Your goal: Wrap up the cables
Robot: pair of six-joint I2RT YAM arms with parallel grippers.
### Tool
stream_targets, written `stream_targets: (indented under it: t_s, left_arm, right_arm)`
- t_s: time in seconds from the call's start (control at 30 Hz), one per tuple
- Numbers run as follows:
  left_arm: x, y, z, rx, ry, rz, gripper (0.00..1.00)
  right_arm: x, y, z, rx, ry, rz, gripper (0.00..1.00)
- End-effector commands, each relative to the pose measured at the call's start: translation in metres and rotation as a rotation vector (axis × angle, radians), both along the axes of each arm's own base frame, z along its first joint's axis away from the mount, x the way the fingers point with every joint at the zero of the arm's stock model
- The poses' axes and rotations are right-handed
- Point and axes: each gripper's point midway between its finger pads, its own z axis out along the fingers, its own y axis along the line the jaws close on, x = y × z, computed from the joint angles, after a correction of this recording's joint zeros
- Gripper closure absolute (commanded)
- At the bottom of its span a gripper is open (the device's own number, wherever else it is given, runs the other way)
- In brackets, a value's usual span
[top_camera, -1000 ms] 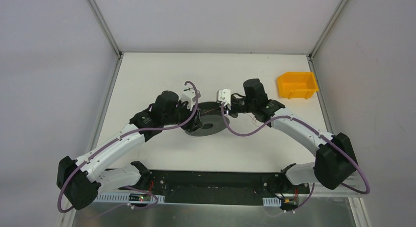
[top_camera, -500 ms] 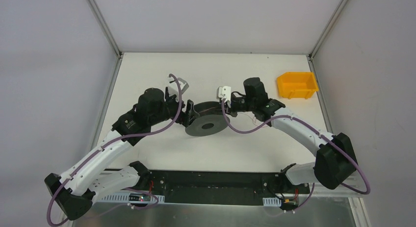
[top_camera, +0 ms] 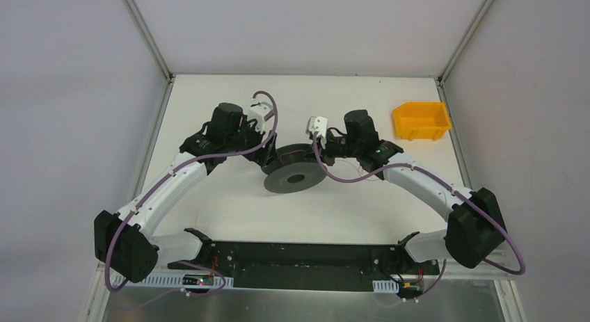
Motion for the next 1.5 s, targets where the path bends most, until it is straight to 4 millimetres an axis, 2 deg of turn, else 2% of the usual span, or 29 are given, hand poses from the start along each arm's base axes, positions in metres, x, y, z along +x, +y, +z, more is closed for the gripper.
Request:
stream_targets:
  t_s: [0.0,0.17,0.33,0.57,1.0,1.33,1.47]
  left_arm:
    - [-0.018,-0.027,0.030,-0.111,-0.036,-0.201,0.30]
    - [-0.029,-0.033,0.029,-0.151,-0.016,-0.257,0.31]
    - [-0.032,-0.037,0.025,-0.167,0.000,-0.280,0.31]
    - [-0.026,-0.043,0.017,-0.169,0.023,-0.291,0.34]
    - [-0.015,-0.049,0.011,-0.167,0.009,-0.297,0.45]
    - [-0.011,-0.047,-0.004,-0.138,0.011,-0.292,0.47]
    - [-0.009,-0.047,-0.005,-0.135,0.007,-0.293,0.48]
  right_arm:
    - [0.003,0.004,-0.002,0.016,0.029,-0.032,1.00]
    - [0.004,0.000,-0.011,-0.016,0.035,-0.046,1.00]
    - [0.005,-0.001,-0.011,-0.021,0.039,-0.057,1.00]
    - [0.004,0.000,-0.016,-0.038,0.049,-0.051,1.00]
    - [0.003,0.005,-0.021,-0.047,0.064,-0.042,1.00]
    - [0.005,0.011,-0.014,-0.023,0.078,-0.040,1.00]
    - [0.003,0.017,-0.003,0.019,0.082,-0.032,1.00]
